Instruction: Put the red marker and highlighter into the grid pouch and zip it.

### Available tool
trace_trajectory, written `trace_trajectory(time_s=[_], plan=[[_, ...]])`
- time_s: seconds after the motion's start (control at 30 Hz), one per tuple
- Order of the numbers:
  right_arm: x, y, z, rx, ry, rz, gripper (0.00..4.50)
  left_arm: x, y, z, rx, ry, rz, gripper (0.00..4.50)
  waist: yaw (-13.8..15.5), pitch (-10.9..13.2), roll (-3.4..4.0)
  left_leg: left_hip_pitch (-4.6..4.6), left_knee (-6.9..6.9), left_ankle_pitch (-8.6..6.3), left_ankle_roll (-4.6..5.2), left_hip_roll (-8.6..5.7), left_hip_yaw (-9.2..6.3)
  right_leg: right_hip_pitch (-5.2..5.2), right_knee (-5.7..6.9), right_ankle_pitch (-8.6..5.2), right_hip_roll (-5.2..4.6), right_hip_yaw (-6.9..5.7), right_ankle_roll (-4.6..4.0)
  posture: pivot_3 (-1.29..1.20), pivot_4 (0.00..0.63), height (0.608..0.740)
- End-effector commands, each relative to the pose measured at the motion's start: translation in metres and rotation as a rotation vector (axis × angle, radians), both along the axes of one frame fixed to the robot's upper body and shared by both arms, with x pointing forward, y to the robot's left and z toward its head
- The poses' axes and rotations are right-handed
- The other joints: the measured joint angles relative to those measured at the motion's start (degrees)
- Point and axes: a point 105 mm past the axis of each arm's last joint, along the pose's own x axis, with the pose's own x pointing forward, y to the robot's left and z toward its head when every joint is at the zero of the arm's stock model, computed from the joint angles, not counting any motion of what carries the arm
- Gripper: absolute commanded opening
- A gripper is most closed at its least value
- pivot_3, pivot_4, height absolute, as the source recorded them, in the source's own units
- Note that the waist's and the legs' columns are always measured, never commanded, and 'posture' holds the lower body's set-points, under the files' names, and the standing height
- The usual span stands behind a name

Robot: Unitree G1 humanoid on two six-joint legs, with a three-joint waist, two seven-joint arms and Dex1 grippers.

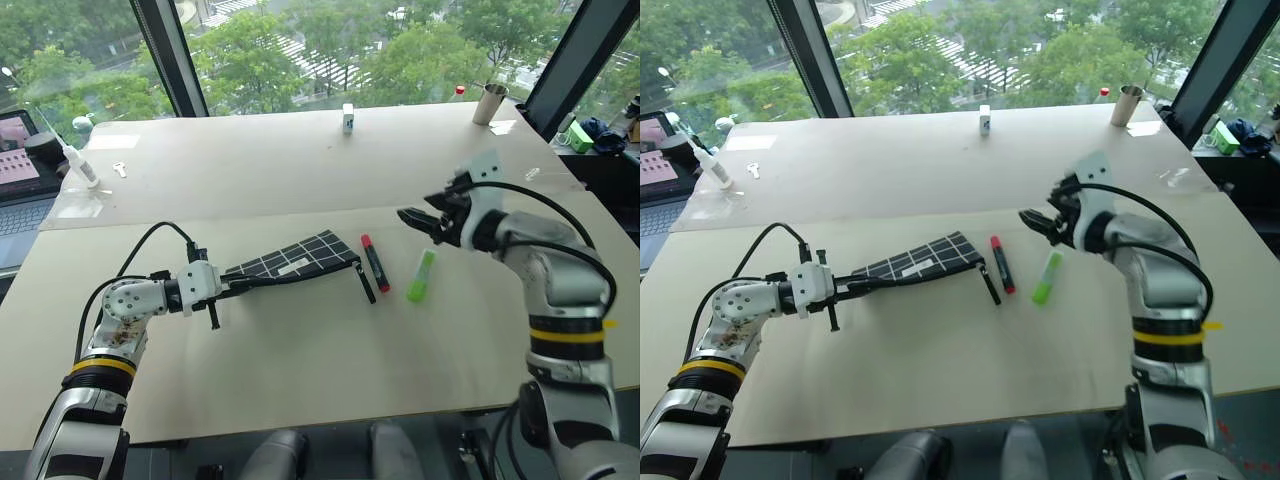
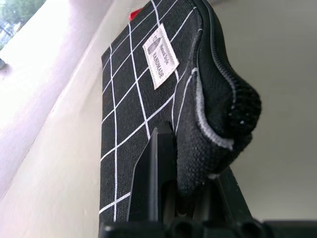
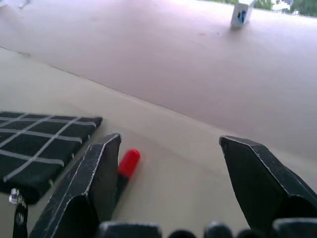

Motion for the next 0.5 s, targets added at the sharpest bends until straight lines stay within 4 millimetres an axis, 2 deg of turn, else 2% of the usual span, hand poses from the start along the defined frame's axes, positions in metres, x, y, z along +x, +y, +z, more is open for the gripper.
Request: trace_trajectory(time_s=[0.03,0.13,0.23,0.5], plan=[[-0.025,0.028,0.016,0.003,-0.028,0.129,3.56,-0.002,-0.003,0.014,-0.036,-0.027,0.011,0.0,-0.39,0.0,0.0,0.0,0.0,0.0,0.0,0.01,0.08,-0.01,0.0,0.0,0.0,0.06,0.0,0.0,0.15,0.739],[-0.036,0.044,0.011,0.009,0.003,0.177,3.56,-0.003,-0.005,0.015,-0.044,-0.019,0.018,0.0,-0.32,0.0,0.0,0.07,0.0,0.01,-0.01,0.02,0.18,-0.02,-0.04,0.0,0.0,0.16,0.0,0.0,0.15,0.739],[-0.039,0.058,-0.003,-0.024,0.033,0.2,3.56,-0.003,-0.006,0.013,-0.043,-0.014,0.025,0.0,0.37,0.0,0.0,0.16,0.01,0.0,0.0,0.0,0.21,0.06,-0.06,0.0,0.0,0.15,0.0,0.0,0.15,0.739],[-0.037,0.06,-0.012,-0.037,0.053,0.199,3.56,-0.003,-0.004,0.013,-0.04,-0.018,0.042,0.0,1.59,0.0,-0.01,0.16,0.03,0.0,0.0,-0.07,0.25,0.06,-0.12,0.0,-0.04,0.15,0.0,0.0,0.15,0.739]])
